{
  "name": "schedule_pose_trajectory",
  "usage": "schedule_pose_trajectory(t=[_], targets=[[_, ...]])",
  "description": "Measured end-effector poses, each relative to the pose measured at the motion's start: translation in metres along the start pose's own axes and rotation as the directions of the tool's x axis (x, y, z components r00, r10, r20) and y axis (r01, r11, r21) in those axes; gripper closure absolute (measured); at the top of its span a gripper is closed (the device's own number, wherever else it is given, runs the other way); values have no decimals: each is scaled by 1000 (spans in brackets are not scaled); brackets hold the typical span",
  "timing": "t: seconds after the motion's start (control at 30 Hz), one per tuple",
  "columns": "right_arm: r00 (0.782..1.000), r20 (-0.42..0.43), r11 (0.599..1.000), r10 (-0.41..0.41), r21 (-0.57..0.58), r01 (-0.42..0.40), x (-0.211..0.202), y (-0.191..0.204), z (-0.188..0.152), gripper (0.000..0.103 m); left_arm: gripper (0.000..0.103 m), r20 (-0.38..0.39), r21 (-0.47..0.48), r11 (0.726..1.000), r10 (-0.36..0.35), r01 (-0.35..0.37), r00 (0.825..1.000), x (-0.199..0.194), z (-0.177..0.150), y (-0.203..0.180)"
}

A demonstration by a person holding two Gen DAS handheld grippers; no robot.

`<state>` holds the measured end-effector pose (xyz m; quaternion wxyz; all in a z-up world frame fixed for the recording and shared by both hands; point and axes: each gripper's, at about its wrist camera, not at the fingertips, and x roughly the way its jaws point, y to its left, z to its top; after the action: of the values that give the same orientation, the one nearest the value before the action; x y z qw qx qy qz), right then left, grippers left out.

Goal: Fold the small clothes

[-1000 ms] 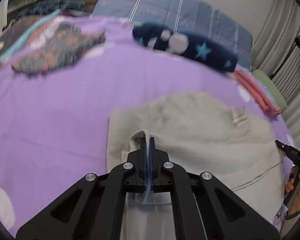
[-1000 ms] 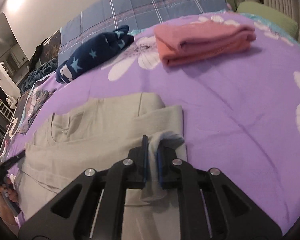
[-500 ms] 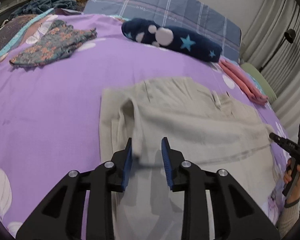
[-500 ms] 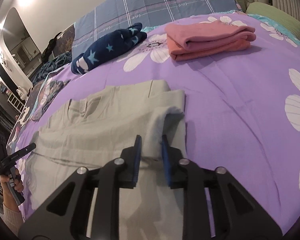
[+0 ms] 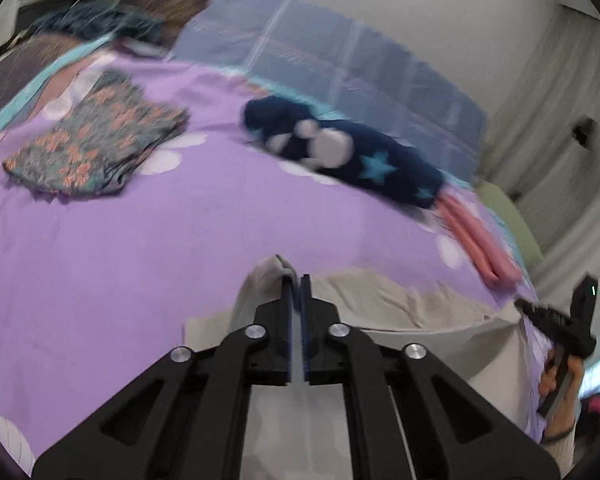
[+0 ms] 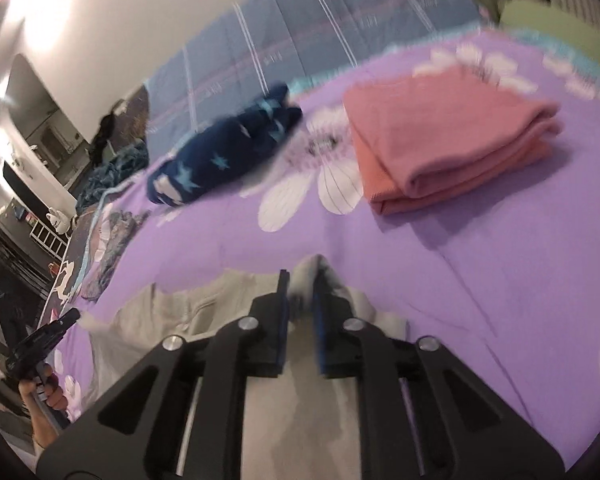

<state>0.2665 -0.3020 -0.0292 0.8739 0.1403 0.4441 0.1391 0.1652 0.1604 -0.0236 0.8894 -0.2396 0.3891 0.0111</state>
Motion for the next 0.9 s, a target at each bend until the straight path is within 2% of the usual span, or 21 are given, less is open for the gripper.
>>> schedule_pose_trajectory(t=[0.03,0.07,0.17,0.2,0.33,0.4,0.43,0.47,0.5,0.57,0.63,0.7,0.77,0.83,0.9], targets=[[999,-17,999,-30,10,30,7,-2,0,64,84,-34,-35,999,38,-40,999,14,5,8],[998,-24,998,-58,9,59,13,-4,-2,60,79,-52,-51,997,55,-58,997,23,5,13],[998,-2,996,-64,-54,64,10,-4,-9,59,70,-91,-27,996,83,-86,992,36,-1,22],[997,6,995,-74,-65,74,9,-6,-11,57,62,-94,-17,996,84,-86,992,37,-4,24],[993,-13,989,-116,-93,114,14,-13,-9,57,60,-128,12,995,98,-97,987,44,-9,27],[994,-42,991,-106,-88,102,24,-15,-4,57,60,-141,38,994,111,-107,984,51,-7,24],[994,-50,992,-94,-88,90,28,-14,-3,59,68,-139,48,993,109,-103,984,53,-6,22],[995,-53,992,-89,-92,84,31,-12,-1,74,83,-137,60,994,100,-92,986,53,-4,20],[995,-49,992,-83,-103,78,33,-9,0,100,100,-137,67,994,92,-83,986,54,-1,18],[994,-4,988,-105,-115,104,25,-3,2,99,100,-84,90,992,97,-89,992,41,2,9],[994,71,989,-78,-121,86,6,3,2,99,101,1,151,985,79,-79,997,15,2,-8],[988,141,986,-62,-146,82,-14,9,3,99,100,74,205,975,67,-80,995,-10,3,-23],[984,170,985,-52,-152,78,-21,11,6,99,100,131,243,962,94,-124,987,-23,10,-34],[985,154,988,-72,-123,92,-11,5,14,99,100,143,250,951,148,-180,979,-14,18,-33],[990,96,989,-103,-95,112,10,-4,15,93,99,84,245,947,192,-207,978,15,20,-23]])
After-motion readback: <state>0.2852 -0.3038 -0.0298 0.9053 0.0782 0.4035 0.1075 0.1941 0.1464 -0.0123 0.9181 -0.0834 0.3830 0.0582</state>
